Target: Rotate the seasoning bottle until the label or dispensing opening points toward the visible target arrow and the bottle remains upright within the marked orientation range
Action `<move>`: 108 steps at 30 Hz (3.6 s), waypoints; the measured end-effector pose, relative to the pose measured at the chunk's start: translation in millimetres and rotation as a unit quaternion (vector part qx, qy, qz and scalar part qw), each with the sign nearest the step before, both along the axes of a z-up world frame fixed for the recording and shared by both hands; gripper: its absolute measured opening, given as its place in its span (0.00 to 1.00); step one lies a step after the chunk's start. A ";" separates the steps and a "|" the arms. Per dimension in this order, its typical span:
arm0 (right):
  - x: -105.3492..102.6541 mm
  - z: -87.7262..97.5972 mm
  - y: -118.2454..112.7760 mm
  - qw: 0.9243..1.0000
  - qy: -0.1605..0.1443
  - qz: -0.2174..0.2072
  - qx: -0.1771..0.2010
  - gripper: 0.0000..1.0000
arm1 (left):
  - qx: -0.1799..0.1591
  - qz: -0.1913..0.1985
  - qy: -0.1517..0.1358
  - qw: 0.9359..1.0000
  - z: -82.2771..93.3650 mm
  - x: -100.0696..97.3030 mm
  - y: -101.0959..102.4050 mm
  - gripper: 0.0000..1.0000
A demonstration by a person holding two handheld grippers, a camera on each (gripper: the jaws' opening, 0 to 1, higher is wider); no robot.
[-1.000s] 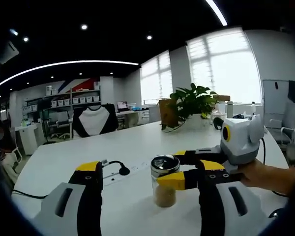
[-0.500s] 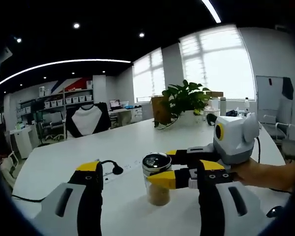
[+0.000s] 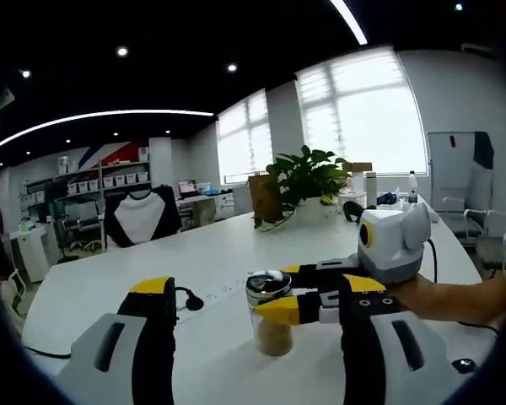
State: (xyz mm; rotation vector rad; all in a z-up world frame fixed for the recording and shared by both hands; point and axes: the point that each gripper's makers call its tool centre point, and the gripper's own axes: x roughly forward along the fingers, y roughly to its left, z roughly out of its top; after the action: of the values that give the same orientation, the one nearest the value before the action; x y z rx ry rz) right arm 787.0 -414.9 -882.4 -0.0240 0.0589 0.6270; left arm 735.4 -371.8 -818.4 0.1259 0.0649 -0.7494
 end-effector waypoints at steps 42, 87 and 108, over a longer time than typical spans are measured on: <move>-120.6 28.8 -40.6 0.999 -0.035 0.036 0.000 0.35 | 0.010 -0.067 -0.036 0.997 5.2 -138.6 -53.3 0.79; -226.4 17.3 -46.1 0.993 -0.030 0.108 -0.024 0.35 | 0.030 -0.122 -0.017 0.992 -50.9 -212.4 -91.5 0.70; -277.1 10.6 -21.4 0.969 -0.026 0.246 -0.006 0.35 | 0.039 -0.122 0.018 0.992 -92.7 -208.0 -94.7 0.66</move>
State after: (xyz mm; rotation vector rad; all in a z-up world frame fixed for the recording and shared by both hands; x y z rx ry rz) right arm 509.9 -436.4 -871.9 -0.0675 0.0053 1.1230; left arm 527.4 -466.5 -911.1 0.1974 0.1153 -0.9948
